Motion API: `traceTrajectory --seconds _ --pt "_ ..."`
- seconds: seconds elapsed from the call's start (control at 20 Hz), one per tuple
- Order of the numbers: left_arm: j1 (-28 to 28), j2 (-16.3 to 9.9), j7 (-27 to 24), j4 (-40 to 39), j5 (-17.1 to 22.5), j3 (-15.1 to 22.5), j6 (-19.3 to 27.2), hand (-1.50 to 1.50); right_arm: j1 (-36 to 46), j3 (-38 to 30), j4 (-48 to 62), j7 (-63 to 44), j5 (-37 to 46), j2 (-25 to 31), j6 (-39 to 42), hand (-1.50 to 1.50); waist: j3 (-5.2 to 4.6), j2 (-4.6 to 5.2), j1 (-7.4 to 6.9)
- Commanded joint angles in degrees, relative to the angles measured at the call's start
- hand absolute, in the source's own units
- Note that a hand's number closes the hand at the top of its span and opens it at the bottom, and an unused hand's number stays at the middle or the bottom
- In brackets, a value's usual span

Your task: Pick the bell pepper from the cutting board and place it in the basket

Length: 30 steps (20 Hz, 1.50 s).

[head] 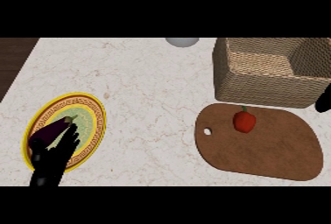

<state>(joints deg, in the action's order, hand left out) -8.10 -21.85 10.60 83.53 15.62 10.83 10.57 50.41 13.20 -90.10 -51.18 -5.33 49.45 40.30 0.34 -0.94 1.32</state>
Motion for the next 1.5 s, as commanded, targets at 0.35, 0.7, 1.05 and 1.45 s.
traceTrajectory --seconds 0.35,0.7,1.05,1.45 --pt "3.1 1.27 2.6 -4.81 -0.16 -1.2 -2.17 0.0 -4.55 -1.07 -5.3 -9.08 -3.82 -0.32 -0.35 -1.5 -0.41 0.88 -1.22" --pt "1.55 3.87 2.29 -4.46 -4.04 1.25 -0.29 0.0 -14.16 2.41 -10.0 -5.05 7.43 -7.24 -7.18 -1.5 -0.36 0.98 -1.43" --pt "1.79 3.24 4.34 -1.84 -2.79 -0.86 -2.17 0.0 -17.57 4.21 -2.93 2.98 18.23 -10.12 -6.49 -1.5 -0.33 1.09 -1.93" --pt "-0.58 1.75 3.69 -1.36 -3.59 -2.58 -4.26 0.0 -26.21 4.36 -1.95 11.28 26.13 -11.89 -10.52 -1.5 -0.29 1.01 -1.68"
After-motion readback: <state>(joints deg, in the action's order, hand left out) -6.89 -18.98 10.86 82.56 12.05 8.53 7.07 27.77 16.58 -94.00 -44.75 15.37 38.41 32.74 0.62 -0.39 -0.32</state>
